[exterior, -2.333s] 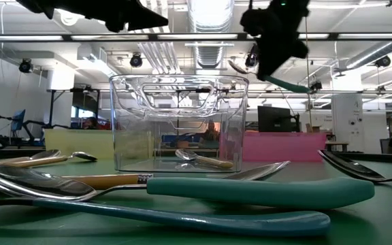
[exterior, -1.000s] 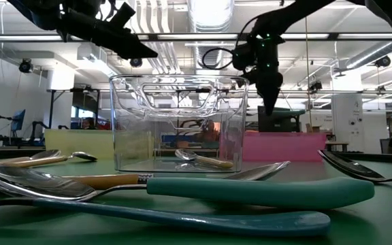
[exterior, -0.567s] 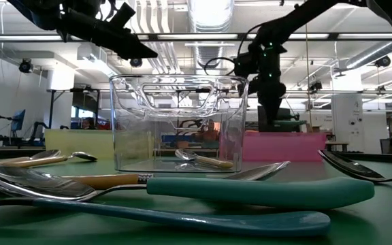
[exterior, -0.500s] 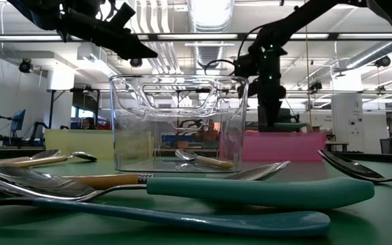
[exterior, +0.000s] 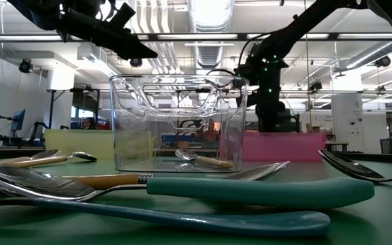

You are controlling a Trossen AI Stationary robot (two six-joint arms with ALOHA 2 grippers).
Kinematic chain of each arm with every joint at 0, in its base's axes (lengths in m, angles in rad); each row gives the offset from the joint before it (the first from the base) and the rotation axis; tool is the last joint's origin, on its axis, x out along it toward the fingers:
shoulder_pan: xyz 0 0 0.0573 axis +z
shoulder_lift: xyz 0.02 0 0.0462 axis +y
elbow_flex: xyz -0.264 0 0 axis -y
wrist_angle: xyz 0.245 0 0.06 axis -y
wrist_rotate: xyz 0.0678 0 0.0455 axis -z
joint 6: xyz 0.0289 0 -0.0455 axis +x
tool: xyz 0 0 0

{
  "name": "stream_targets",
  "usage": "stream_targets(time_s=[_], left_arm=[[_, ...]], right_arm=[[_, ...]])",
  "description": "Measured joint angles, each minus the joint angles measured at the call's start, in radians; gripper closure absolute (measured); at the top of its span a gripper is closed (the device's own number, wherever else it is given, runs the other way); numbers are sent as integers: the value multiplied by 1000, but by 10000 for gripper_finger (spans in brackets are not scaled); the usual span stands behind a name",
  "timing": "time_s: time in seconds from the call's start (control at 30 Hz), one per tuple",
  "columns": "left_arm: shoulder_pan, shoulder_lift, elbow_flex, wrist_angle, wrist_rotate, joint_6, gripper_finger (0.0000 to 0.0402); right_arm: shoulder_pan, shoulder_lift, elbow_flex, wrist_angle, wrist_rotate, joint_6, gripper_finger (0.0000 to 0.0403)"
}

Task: Sort silverware by color (type)
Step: Put the right light blue spoon into the pink bin

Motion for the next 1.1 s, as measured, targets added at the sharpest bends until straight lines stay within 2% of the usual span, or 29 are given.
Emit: stream_targets(time_s=[0.37,0.63,1.1], left_arm=[[0,0,0,0,0,0,401],[0,0,0,0,0,0,401],[0,1,0,0,0,0,401]], right_arm=[[2,0,-87,93,-15,0,367],[12,0,-92,158,-24,-9,367],[33,0,-101,164,-23,-55,367]])
